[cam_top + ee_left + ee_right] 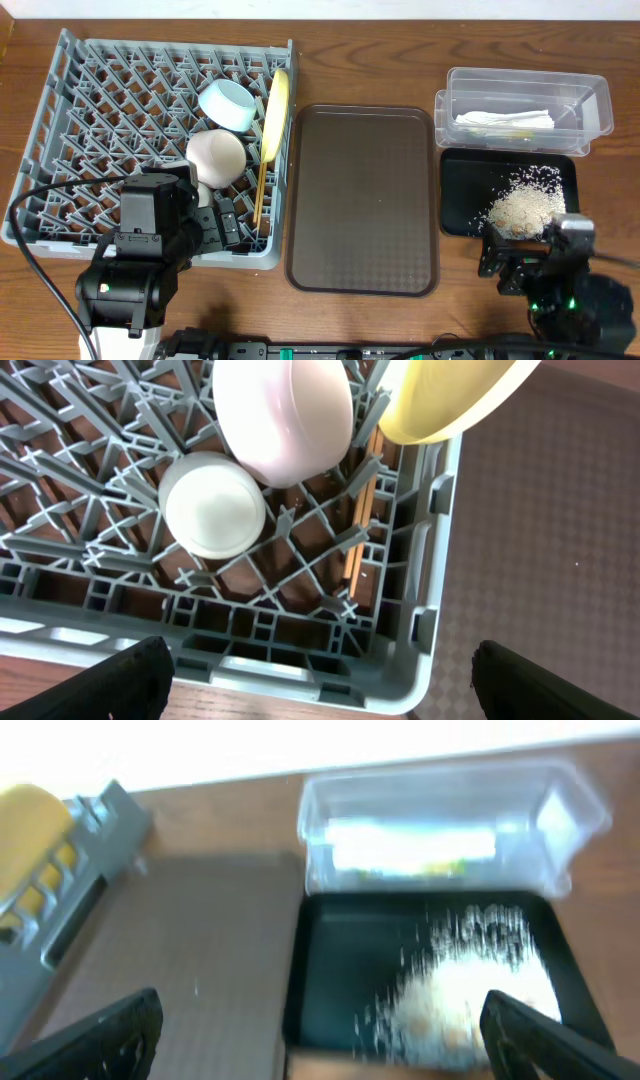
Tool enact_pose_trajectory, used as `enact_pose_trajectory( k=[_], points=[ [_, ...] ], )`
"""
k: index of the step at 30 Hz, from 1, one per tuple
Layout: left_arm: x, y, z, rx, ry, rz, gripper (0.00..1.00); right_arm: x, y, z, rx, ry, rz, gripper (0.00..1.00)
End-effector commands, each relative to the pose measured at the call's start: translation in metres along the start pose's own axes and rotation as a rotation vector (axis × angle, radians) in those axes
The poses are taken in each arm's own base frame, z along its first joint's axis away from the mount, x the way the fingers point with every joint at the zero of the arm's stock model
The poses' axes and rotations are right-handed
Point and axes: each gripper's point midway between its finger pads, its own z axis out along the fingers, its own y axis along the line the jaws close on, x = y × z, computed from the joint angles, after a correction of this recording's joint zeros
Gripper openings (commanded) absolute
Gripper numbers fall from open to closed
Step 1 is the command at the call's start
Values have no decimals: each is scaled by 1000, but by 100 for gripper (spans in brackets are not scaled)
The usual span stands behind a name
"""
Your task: Sort waste into correct bins and load items into the dishwasher
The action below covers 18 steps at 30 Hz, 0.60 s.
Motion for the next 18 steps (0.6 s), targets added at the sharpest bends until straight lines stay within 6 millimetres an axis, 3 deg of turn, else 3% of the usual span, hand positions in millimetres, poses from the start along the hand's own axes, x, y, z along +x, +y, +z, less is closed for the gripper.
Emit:
enact_pose_trajectory(
  k=[1, 10, 18],
  points=[
    [1, 3, 2, -17, 2, -3, 98, 12, -1, 11, -18, -71, -37, 99],
    [1, 3, 2, -17, 2, -3, 98, 3, -3, 39, -48, -385, -41, 99],
    [1, 3, 2, -17, 2, -3, 98, 17, -5, 62, -63, -477, -41, 99]
  ],
)
